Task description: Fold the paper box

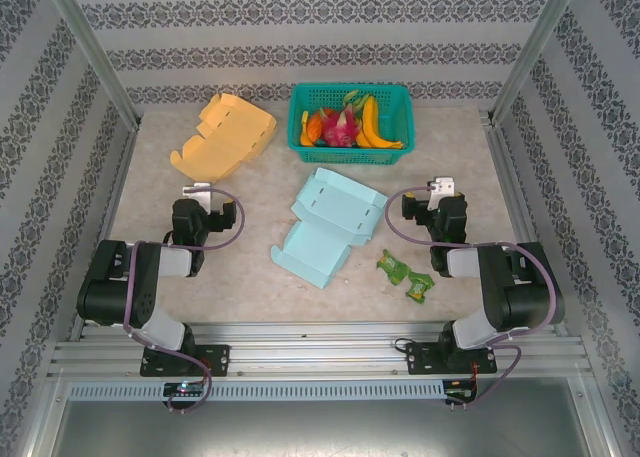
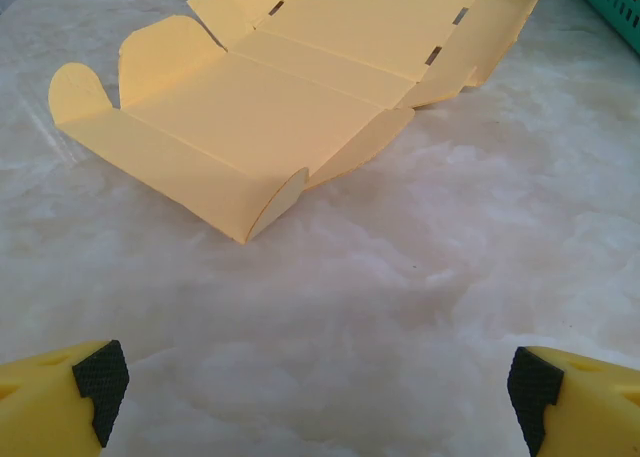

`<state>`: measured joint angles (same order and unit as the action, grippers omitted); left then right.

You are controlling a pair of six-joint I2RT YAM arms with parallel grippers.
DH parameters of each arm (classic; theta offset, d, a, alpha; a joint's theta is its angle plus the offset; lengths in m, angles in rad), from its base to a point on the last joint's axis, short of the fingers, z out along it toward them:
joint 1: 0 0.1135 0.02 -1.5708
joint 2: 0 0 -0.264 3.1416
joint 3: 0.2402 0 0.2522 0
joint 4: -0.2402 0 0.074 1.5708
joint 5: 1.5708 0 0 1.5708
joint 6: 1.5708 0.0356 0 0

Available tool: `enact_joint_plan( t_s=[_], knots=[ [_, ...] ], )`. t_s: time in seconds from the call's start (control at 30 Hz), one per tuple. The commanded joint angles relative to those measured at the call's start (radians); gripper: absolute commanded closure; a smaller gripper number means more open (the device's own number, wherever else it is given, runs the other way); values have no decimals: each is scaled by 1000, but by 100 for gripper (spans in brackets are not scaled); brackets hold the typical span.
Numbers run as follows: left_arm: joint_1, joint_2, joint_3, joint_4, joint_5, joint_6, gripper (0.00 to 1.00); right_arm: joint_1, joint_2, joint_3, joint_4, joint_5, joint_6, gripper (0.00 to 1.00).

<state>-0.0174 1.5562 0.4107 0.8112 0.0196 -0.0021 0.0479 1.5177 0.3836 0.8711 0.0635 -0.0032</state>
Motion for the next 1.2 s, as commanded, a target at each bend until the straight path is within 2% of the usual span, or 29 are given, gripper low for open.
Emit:
enact_joint_plan(
  t_s=[0.0,0.77,0.87,0.9,0.93,0.97,1.0,1.07,1.17],
  knots=[
    [11,3,15,-6,16,13,0,-9,-12,0,22,9,16,2],
    [31,4,20,-15,45,-3,0,-40,-7,14,2,-50,34,2],
    [19,-17,8,13,4,4,0,-26,-9,7,9,-25,24,2],
    [-5,-70,32,-79,-65,10,0,-15,-15,8,13,0,21,2],
    [-27,-172,104,-306,-144,-19,0,-5,-36,10,-9,28,18,2],
    [-28,-252,166,-466,-218,-130,0,-2,-62,15,-36,60,22,2],
    [-27,-314,184,-529,-243,-199,0,7,-89,24,-79,110,28,2],
    [-28,-428,137,-512,-158,-249,0,24,-144,73,-229,195,50,2],
    [-28,-478,150,-547,-55,-328,0,49,-219,128,-400,295,101,2]
  ],
)
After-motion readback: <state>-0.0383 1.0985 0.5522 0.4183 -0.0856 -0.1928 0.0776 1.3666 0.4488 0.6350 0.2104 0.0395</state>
